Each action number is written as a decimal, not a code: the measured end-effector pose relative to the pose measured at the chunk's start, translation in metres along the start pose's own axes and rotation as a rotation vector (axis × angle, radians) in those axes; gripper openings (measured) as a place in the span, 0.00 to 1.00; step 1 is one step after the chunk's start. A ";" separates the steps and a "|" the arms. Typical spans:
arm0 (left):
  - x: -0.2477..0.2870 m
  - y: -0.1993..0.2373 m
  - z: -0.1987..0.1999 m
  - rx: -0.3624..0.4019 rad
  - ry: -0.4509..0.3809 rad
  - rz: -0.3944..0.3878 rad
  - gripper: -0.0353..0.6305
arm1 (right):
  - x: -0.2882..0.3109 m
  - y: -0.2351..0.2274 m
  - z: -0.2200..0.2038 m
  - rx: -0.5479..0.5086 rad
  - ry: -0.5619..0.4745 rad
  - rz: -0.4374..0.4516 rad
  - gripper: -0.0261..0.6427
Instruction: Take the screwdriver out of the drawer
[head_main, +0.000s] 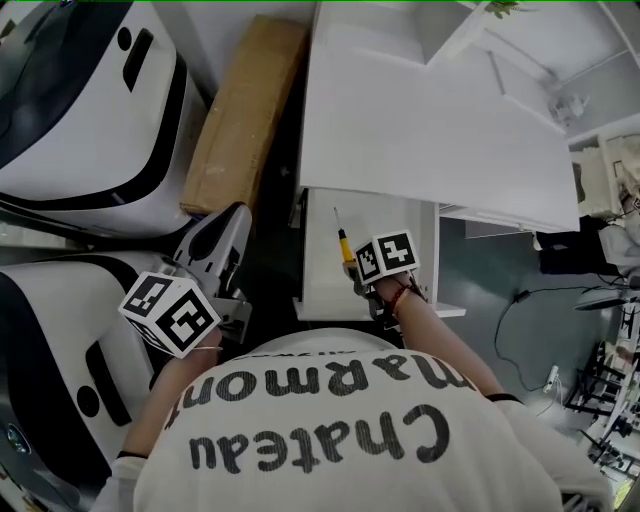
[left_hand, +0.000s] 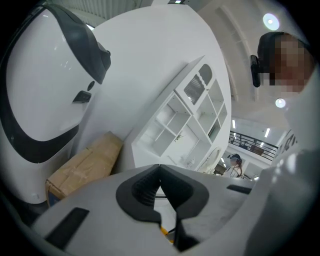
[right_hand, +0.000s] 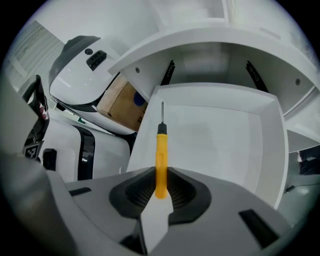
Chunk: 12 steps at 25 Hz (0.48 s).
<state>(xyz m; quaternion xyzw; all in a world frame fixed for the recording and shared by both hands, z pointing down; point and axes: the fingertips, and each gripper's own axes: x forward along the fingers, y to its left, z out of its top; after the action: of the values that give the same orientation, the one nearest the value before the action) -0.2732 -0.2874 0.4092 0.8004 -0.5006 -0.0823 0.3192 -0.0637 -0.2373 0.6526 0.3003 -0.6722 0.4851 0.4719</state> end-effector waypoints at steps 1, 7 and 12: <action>0.003 -0.003 0.002 0.004 -0.001 -0.010 0.09 | -0.004 0.003 0.001 0.006 -0.013 0.013 0.16; 0.025 -0.021 0.014 0.033 -0.007 -0.070 0.09 | -0.032 0.010 0.003 -0.004 -0.069 0.041 0.16; 0.041 -0.033 0.025 0.053 -0.017 -0.106 0.09 | -0.060 0.013 0.007 -0.006 -0.142 0.072 0.16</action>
<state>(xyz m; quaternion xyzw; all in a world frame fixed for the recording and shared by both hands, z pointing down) -0.2401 -0.3232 0.3779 0.8332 -0.4624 -0.0925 0.2887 -0.0551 -0.2428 0.5917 0.3082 -0.7159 0.4771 0.4060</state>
